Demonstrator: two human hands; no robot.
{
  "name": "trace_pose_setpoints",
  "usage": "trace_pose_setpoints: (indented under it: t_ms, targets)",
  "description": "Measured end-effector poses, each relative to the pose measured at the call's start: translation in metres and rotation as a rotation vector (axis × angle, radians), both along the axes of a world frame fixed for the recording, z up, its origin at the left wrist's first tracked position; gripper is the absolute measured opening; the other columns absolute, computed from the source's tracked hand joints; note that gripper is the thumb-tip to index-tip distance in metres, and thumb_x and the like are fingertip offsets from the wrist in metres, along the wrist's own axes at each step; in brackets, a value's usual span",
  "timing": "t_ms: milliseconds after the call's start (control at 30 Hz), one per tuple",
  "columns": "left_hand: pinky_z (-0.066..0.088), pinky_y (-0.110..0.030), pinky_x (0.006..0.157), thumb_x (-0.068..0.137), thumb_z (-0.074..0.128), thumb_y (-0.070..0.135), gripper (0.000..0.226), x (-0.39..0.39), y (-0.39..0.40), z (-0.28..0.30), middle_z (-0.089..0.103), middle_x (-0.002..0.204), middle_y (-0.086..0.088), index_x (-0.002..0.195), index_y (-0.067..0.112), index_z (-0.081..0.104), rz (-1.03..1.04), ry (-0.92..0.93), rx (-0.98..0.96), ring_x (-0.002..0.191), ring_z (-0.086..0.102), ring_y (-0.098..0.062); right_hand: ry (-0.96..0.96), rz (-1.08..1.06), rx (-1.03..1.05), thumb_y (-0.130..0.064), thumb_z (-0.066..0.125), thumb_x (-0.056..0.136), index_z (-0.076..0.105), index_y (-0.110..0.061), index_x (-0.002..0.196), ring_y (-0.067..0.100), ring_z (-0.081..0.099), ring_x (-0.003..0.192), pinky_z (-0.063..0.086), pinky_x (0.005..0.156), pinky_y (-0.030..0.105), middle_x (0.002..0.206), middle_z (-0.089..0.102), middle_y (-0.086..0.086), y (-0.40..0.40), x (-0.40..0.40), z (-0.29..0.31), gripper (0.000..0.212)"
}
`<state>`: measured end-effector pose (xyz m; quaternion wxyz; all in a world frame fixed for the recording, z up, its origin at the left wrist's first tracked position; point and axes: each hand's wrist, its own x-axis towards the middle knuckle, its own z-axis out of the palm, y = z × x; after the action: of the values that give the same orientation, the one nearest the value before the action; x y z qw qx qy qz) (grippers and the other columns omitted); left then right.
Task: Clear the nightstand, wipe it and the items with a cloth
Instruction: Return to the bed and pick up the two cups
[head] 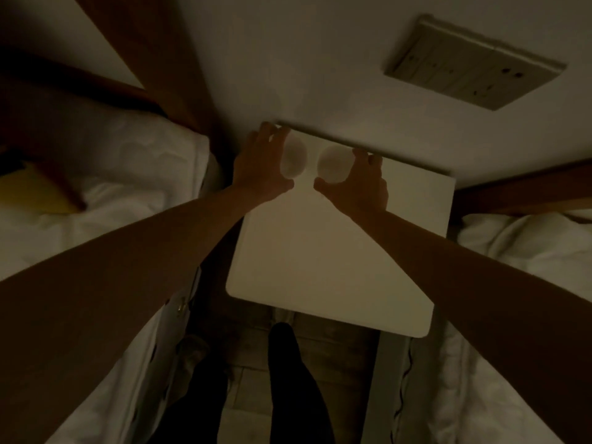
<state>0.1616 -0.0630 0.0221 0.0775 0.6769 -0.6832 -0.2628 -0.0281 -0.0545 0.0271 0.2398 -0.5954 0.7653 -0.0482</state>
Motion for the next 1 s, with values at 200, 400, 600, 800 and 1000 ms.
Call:
trace_pose_setpoints:
  t_ms: [200,400,600,800,1000]
  targets:
    - [0.054,-0.050,0.091,0.070,0.086,0.035,0.094,-0.006,-0.018,-0.017,0.037,0.150,-0.009,0.148,0.020,0.036,0.014,-0.030,-0.004,0.134,0.040,-0.033,-0.009,0.047,-0.008,-0.061,0.081,0.064,0.040,-0.019,0.141,0.029,0.062,0.111,0.042,0.077,0.033,0.135,0.044,0.006,-0.021,0.004,-0.016,0.097]
    - [0.057,-0.049,0.083,0.069,0.086,0.037,0.096,-0.011,-0.030,-0.020,0.038,0.149,-0.006,0.150,0.021,0.036,0.047,-0.029,-0.026,0.132,0.042,-0.031,0.001,0.052,-0.024,-0.060,0.082,0.064,0.039,-0.013,0.140,0.034,0.063,0.104,0.042,0.072,0.033,0.130,0.044,0.010,-0.034,0.001,-0.019,0.099]
    - [0.056,-0.049,0.087,0.072,0.085,0.035,0.096,-0.011,-0.032,-0.017,0.036,0.151,-0.006,0.152,0.019,0.033,0.041,-0.027,-0.013,0.132,0.042,-0.030,-0.005,0.083,-0.026,-0.059,0.082,0.066,0.036,-0.013,0.143,0.035,0.060,0.108,0.045,0.073,0.034,0.135,0.040,0.011,-0.029,0.000,-0.019,0.100]
    - [0.056,-0.048,0.089,0.077,0.082,0.035,0.097,-0.013,-0.030,-0.015,0.032,0.153,-0.008,0.155,0.019,0.027,0.042,-0.052,0.008,0.133,0.040,-0.032,0.018,0.071,-0.051,-0.057,0.083,0.066,0.035,-0.013,0.144,0.037,0.061,0.110,0.051,0.077,0.040,0.136,0.039,0.012,-0.026,-0.004,-0.018,0.101]
    - [0.054,-0.050,0.093,0.076,0.083,0.040,0.105,-0.012,-0.029,-0.014,0.027,0.157,-0.007,0.158,0.022,0.020,0.031,-0.044,0.031,0.138,0.037,-0.031,-0.001,0.025,-0.014,-0.058,0.083,0.066,0.038,-0.012,0.142,0.038,0.062,0.108,0.047,0.074,0.039,0.134,0.041,0.012,-0.031,0.002,-0.015,0.099]
